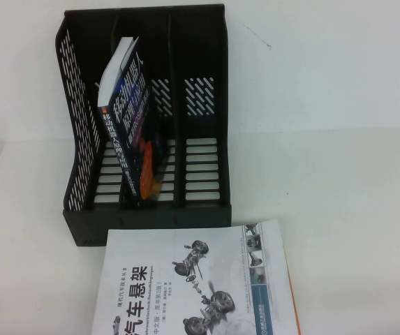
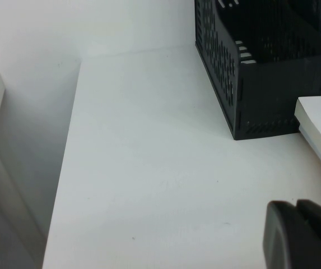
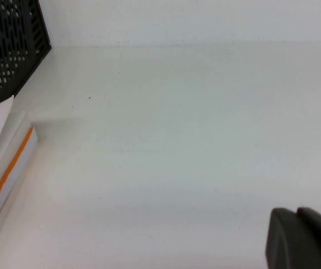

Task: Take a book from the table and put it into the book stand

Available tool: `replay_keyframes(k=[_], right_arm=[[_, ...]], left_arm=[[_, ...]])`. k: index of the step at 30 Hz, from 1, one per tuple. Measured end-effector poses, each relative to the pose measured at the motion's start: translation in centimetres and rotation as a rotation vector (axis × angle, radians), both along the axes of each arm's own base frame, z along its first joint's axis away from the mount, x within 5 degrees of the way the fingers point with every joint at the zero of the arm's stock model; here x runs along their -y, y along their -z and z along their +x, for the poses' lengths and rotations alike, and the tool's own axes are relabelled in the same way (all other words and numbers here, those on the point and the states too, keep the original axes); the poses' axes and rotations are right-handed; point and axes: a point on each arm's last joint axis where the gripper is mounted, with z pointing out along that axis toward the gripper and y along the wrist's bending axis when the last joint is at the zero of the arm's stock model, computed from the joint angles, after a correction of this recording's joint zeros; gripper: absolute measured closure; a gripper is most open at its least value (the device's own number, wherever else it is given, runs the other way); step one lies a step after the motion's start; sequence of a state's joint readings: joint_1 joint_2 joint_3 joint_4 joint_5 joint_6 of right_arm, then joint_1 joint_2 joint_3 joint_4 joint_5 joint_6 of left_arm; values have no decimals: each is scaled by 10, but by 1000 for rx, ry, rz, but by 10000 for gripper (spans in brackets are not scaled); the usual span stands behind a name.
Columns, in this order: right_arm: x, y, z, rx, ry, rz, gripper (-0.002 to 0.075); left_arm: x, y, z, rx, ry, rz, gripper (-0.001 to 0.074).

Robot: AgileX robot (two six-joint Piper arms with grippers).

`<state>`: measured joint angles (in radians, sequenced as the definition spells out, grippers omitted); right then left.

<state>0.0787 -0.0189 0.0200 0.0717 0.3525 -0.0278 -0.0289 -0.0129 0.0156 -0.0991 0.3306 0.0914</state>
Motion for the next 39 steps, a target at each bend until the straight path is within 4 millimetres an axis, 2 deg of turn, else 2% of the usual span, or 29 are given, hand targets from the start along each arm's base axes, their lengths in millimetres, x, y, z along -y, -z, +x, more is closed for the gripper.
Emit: replay_keyframes(k=[6, 10, 20, 23, 27, 34, 39], right_arm=[[1, -1, 1, 27, 4, -26, 729], [3, -7, 3, 101, 11, -70, 729], [3, -24, 5, 291, 22, -49, 729], [3, -31, 5, 371, 25, -40, 729], [3, -51, 3, 591, 34, 30, 729], [5, -81, -11, 941, 43, 135, 729], [13, -91, -19, 1077, 97, 276, 729]], left_arm=[[-1, 0, 0, 2, 3, 56, 738], [-3, 0, 0, 5, 4, 140, 737], [-4, -3, 1, 51, 4, 183, 737], [-3, -13, 3, 176, -3, 166, 737], [-3, -41, 2, 474, -23, 145, 737], [-3, -78, -14, 920, -47, 85, 737], [-3, -89, -24, 1081, -48, 34, 737]])
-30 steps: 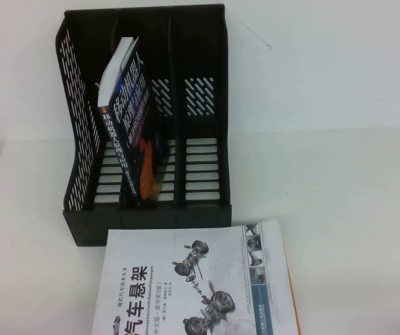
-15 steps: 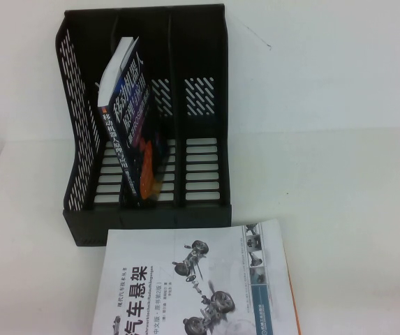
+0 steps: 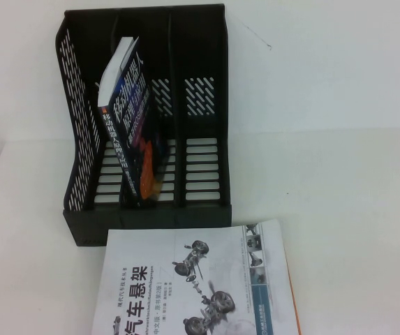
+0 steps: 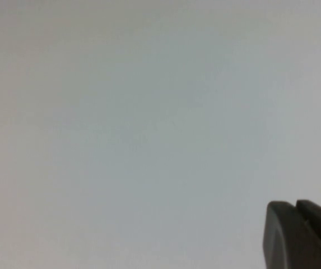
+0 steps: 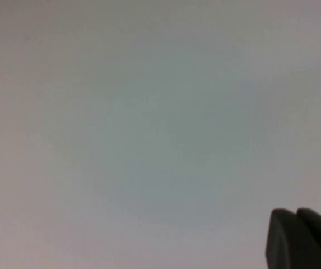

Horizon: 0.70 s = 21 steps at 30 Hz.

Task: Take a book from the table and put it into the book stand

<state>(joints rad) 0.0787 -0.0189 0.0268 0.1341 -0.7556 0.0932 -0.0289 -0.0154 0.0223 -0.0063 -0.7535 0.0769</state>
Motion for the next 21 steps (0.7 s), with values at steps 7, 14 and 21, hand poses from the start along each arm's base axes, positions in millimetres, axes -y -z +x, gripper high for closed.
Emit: replay_keyframes(k=[7, 14, 21], right_arm=[[7, -1, -2, 27, 24, 83, 729], [-7, -30, 0, -211, 16, -163, 728], [-10, -71, -3, -658, -17, -281, 728]], left_arm=[[-2, 2, 6, -122, 1, -34, 737], [-1, -41, -3, -322, 2, -8, 737], [2, -48, 14, -676, 83, -107, 737]])
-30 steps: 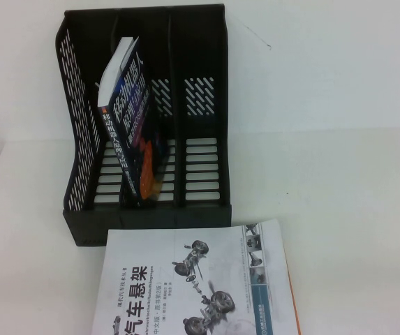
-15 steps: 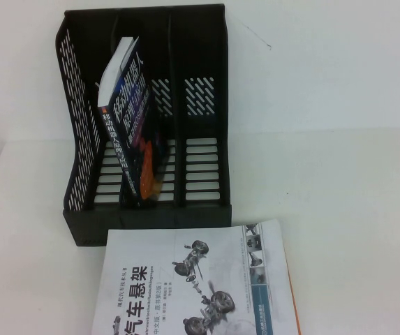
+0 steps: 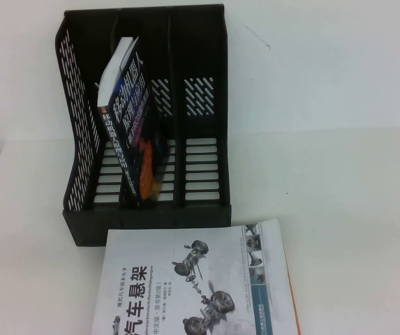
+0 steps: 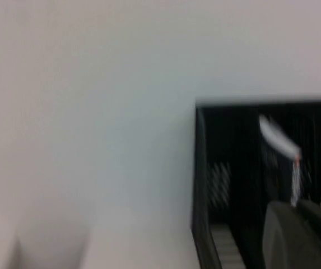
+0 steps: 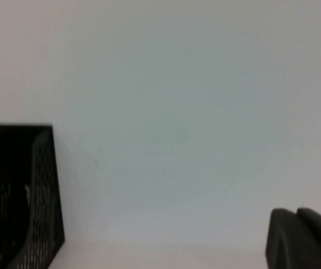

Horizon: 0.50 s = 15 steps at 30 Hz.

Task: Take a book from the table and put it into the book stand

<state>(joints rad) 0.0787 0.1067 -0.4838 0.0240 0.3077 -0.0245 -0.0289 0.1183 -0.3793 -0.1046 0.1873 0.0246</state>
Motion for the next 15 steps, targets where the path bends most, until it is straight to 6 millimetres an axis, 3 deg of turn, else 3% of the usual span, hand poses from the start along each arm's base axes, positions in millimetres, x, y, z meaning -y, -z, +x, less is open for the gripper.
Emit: replay_keyframes(k=[6, 11, 15], right_arm=[[-6, -10, 36, -382, -32, 5, 728], [-16, 11, 76, -689, -90, 60, 728], [-27, 30, 110, -853, -151, 126, 728]], left_arm=[[6, 19, 35, -424, 31, -236, 737], [14, 29, 61, -585, 70, -482, 737], [16, 38, 75, -657, 59, -493, 737]])
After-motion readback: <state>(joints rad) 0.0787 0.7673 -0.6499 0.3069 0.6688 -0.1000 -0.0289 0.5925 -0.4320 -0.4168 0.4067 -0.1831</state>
